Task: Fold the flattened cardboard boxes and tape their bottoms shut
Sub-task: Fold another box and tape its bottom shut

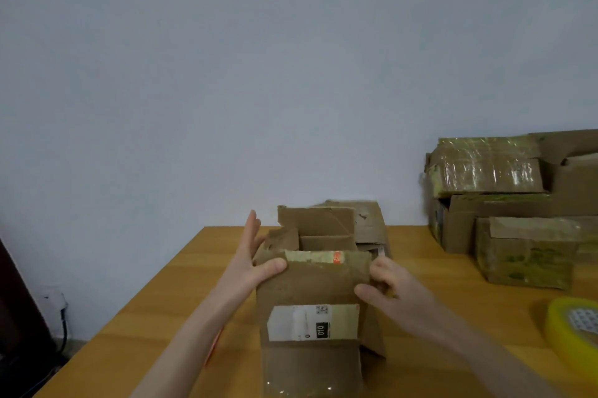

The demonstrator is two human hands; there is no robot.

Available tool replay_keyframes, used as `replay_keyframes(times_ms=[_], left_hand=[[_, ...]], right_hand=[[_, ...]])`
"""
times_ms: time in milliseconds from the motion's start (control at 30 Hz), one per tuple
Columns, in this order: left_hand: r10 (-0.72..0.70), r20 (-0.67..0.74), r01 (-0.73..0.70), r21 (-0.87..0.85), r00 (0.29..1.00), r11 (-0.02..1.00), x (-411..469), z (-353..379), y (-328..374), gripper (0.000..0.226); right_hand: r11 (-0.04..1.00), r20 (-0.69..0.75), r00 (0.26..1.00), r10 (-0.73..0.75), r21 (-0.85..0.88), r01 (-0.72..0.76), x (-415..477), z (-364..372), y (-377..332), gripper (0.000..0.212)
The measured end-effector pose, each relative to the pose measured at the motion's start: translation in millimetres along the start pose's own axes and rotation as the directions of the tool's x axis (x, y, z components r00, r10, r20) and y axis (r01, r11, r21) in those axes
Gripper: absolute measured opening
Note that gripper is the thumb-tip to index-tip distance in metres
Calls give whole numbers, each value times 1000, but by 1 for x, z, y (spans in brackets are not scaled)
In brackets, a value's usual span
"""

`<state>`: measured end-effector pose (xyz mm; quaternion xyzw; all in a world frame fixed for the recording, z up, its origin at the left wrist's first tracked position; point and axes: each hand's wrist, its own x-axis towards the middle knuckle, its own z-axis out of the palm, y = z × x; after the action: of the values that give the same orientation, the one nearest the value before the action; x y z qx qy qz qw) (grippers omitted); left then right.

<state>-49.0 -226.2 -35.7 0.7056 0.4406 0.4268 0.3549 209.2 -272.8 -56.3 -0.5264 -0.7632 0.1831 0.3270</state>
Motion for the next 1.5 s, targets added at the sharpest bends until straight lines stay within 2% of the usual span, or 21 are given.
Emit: replay_keyframes(times_ms=[67, 133, 167, 233, 333, 400, 467, 533, 567, 633, 700, 800, 867, 933, 1033, 1133, 1200, 1333, 1433, 1500], left_hand=[[-7, 74, 3, 56, 997, 998, 7, -4, 3, 134], [-19, 83, 11, 92, 996, 996, 10, -3, 3, 125], [-27, 72, 19, 100, 997, 995, 12, -3, 2, 119], [-44, 79, 34, 115, 996, 993, 16, -3, 2, 110], [-50, 151, 27, 154, 987, 988, 23, 0, 0, 87], [-42, 178, 16, 147, 983, 989, 27, 3, -4, 59], [-57, 189, 28, 153, 980, 988, 28, 6, -15, 45], [-113, 196, 70, 213, 974, 975, 25, 6, -35, 47], [-155, 194, 114, 210, 969, 971, 21, 7, -44, 52], [-212, 177, 198, 97, 961, 975, 13, 11, -58, 61], [-188, 149, 182, 53, 971, 982, 11, 15, -61, 57], [-152, 153, 143, 71, 976, 987, 13, 19, -55, 53], [-164, 151, 149, 107, 975, 983, 16, 19, -52, 41], [-173, 139, 153, 145, 975, 978, 16, 21, -50, 34], [-152, 150, 125, 175, 977, 977, 14, 26, -47, 33], [-146, 178, 116, 169, 973, 979, 11, 37, -40, 39], [-158, 169, 120, 214, 973, 969, 12, 48, -35, 45], [-180, 58, 156, 296, 982, 943, 18, 65, -26, 23], [-187, 61, 154, 351, 980, 924, 19, 67, -24, 14], [-193, 106, 137, 394, 975, 909, 17, 66, -19, 21]], right_hand=[[1000, -33, 999, 1, 1, -1, 0, 9, 3, 15], [995, -104, 994, 45, 98, -34, -1, 12, 5, 10], [983, -156, 984, 89, 172, -62, 0, 12, 6, 19], [948, -215, 960, 182, 298, -113, 7, 7, 6, 55], [910, -109, 969, 223, 378, -167, 28, -4, 9, 118], [933, -3, 988, 157, 329, -148, 40, -7, 10, 135], [972, 153, 986, 65, 212, -97, 48, -3, 11, 127], [998, 300, 954, 4, 62, -24, 51, 8, 15, 110], [1000, 324, 946, -4, 23, -3, 52, 16, 20, 100], [998, 254, 967, 16, 57, -31, 53, 27, 29, 78], [990, 183, 982, 48, 120, -70, 55, 31, 35, 70], [993, 201, 976, 88, 64, -103, 56, 30, 41, 90], [993, 144, 983, 113, 23, -118, 54, 31, 43, 114], [990, 77, 988, 136, 21, -138, 47, 33, 42, 124], [991, 8, 991, 133, 20, -133, 27, 31, 37, 120], [984, -39, 989, 141, -103, -145, 1, 20, 31, 120], [962, -20, 988, 156, -223, -156, -11, 15, 24, 111], [901, 36, 989, 144, -418, -116, -18, 13, 14, 95], [884, 101, 986, 131, -463, -70, -21, 15, 10, 97], [863, 114, 986, 120, -503, -47, -23, 16, 9, 105]])
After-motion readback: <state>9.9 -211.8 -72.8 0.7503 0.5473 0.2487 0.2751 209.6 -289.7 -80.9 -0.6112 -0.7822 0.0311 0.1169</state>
